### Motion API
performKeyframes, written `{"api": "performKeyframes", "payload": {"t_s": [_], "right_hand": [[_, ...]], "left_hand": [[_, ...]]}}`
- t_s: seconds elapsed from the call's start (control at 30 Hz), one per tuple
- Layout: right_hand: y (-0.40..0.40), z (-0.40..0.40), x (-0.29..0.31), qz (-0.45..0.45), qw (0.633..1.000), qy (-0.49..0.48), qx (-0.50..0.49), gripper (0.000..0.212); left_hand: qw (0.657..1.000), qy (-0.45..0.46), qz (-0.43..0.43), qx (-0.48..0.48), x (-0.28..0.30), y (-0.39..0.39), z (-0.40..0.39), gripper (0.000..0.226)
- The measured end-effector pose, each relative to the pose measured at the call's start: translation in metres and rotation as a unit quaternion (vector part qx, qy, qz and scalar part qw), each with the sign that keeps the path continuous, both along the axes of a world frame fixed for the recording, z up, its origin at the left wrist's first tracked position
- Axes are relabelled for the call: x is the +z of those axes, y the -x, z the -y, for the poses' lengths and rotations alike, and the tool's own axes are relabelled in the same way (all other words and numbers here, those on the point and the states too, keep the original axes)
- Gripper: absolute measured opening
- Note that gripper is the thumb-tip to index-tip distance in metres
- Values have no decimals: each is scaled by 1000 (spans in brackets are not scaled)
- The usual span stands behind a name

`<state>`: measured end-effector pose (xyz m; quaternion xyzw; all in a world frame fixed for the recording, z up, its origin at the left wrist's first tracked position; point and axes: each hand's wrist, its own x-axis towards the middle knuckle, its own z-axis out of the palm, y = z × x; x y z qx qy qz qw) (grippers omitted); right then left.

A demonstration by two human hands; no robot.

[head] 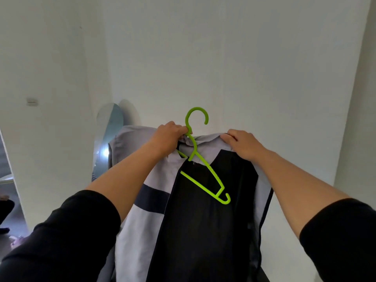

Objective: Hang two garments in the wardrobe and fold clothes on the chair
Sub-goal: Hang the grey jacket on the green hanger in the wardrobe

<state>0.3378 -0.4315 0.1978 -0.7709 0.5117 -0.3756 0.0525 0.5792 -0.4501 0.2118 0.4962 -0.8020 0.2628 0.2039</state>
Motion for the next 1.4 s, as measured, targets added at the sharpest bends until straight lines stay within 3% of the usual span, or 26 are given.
{"api": "performKeyframes", "payload": {"t_s": [0.1,0.17,0.27,0.33,0.43,0.63,0.77,0.87,1.03,1.13,1.23,1.3,1.4], "right_hand": [[-3,-8,8,-49,990,-122,55,24],[-3,-7,6,-112,977,-176,42,35],[-4,1,-3,-186,969,-149,-63,43],[-5,3,-9,-178,969,-107,-131,39],[-13,0,-16,-97,968,-60,-222,42],[-44,0,-11,194,950,-108,-219,40],[-67,-11,-11,228,957,-77,-161,60],[-88,-17,-12,265,961,-35,-72,62],[-84,-15,12,147,986,-62,51,57],[-65,-11,34,-27,998,22,-49,48],[-50,-17,36,-173,964,119,-162,39],[-44,-17,30,-174,966,101,-164,29],[-38,-17,25,-103,988,65,-95,20]], "left_hand": [[999,17,-13,29,5,4,2,48],[999,10,-19,39,8,8,0,47],[998,-15,1,61,9,7,-4,67],[997,-66,-28,36,8,4,-6,61],[984,-119,-127,-30,5,4,-11,43],[985,3,-163,52,2,27,-16,29],[979,25,-185,83,6,36,-19,23],[979,42,-182,76,9,41,-20,22],[960,86,-266,35,17,18,-21,27],[947,116,-298,14,21,2,-20,25],[946,129,-297,-15,20,0,-21,25],[946,135,-290,-40,19,1,-22,27],[945,130,-294,-66,18,2,-23,29]]}}
